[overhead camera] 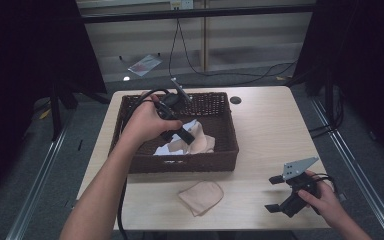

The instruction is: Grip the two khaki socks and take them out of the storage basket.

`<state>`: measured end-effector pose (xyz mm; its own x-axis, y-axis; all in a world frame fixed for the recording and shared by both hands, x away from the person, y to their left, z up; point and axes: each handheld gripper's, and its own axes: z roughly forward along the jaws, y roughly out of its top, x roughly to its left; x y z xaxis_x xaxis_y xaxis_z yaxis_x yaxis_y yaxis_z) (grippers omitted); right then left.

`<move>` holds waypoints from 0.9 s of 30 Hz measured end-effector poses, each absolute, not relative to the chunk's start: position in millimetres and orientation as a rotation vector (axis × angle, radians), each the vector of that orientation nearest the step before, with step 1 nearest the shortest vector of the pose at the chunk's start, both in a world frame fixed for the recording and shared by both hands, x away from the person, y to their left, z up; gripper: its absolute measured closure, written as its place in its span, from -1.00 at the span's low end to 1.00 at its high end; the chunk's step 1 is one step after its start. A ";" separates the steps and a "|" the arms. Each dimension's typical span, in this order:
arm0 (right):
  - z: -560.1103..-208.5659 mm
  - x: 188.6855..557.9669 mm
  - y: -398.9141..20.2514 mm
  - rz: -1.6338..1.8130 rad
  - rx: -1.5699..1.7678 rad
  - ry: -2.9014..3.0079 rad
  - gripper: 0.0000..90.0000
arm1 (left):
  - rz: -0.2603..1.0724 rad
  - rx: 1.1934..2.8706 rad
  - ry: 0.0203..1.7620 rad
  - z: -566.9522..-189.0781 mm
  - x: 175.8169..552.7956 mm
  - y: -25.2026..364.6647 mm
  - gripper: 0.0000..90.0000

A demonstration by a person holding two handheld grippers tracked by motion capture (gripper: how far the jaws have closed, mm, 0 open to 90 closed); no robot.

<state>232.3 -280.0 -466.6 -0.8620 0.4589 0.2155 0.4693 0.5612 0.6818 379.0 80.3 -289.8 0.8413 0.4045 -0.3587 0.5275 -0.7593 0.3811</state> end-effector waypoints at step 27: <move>-466.6 232.2 -279.8 -1.206 -0.824 -2.765 -0.95 | -0.388 2.614 0.541 -323.2 349.3 56.2 0.77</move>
<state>232.2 -279.8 -466.6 -0.8612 0.4602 0.2157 0.4711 0.5638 0.6783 349.3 56.2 -323.2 0.8841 0.3077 -0.3516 0.4315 -0.8265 0.3617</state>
